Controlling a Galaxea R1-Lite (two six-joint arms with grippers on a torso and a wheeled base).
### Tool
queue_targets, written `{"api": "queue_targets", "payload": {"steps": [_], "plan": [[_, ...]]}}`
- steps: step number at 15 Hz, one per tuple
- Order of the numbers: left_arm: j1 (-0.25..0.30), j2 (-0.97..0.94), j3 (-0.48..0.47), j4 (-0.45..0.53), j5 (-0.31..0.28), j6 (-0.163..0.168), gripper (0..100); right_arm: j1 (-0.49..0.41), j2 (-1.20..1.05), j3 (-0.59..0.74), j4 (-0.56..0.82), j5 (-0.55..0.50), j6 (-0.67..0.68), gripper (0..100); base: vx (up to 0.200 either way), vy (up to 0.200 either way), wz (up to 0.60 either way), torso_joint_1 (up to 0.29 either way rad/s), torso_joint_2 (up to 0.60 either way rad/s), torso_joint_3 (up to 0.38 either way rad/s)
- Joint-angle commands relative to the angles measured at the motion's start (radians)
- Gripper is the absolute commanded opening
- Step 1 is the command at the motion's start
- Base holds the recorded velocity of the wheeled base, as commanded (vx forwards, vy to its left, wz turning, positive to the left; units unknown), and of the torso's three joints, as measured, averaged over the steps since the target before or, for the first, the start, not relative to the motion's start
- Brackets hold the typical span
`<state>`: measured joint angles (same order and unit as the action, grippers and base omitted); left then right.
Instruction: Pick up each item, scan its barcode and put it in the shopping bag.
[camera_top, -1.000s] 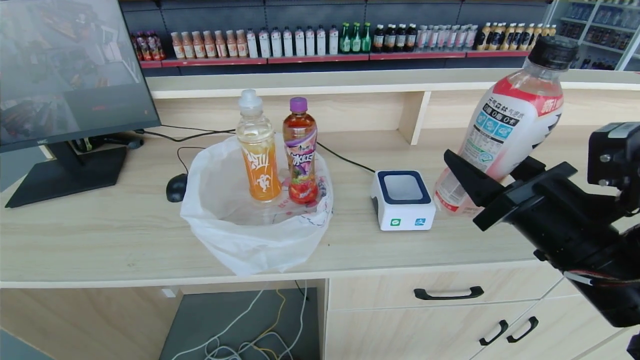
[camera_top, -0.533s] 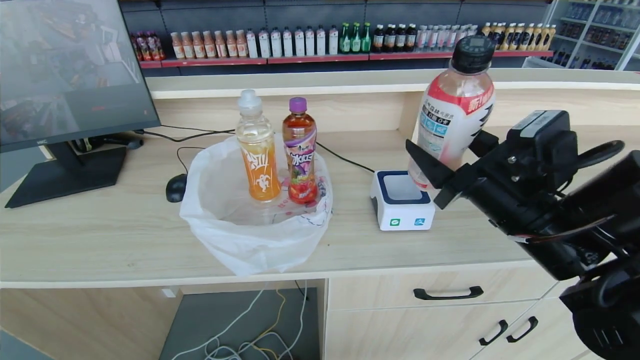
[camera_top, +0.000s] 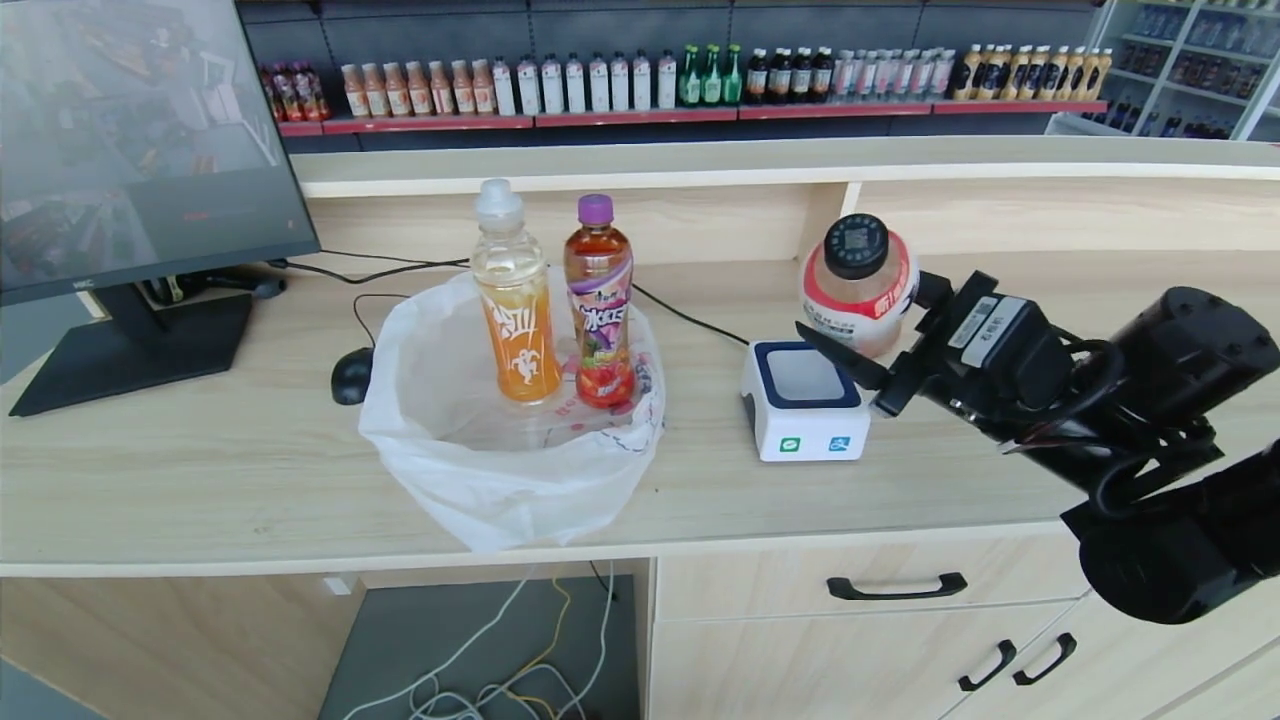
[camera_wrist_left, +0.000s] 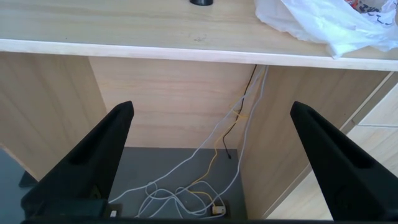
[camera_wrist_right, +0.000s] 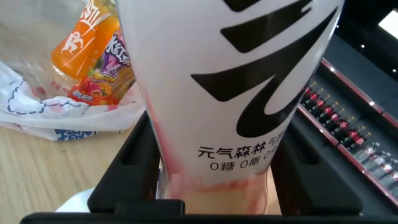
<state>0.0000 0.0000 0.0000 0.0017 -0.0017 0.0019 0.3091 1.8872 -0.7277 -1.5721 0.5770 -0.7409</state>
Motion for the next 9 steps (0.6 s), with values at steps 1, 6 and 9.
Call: {"api": "queue_targets", "payload": {"steps": [1, 6, 9], "plan": [[0.0, 0.0, 0.0, 0.0, 0.0, 0.0, 100, 0.005, 0.069, -0.022, 0.001, 0.02, -0.022, 0, 0.0, 0.0, 0.0, 0.0, 0.0, 0.0], [0.0, 0.0, 0.0, 0.0, 0.0, 0.0, 100, 0.01, 0.164, -0.162, 0.001, 0.026, -0.035, 0, 0.0, 0.0, 0.0, 0.0, 0.0, 0.0], [0.0, 0.0, 0.0, 0.0, 0.0, 0.0, 100, 0.01, 0.17, -0.216, 0.001, 0.026, -0.049, 0, 0.0, 0.0, 0.0, 0.0, 0.0, 0.0]]}}
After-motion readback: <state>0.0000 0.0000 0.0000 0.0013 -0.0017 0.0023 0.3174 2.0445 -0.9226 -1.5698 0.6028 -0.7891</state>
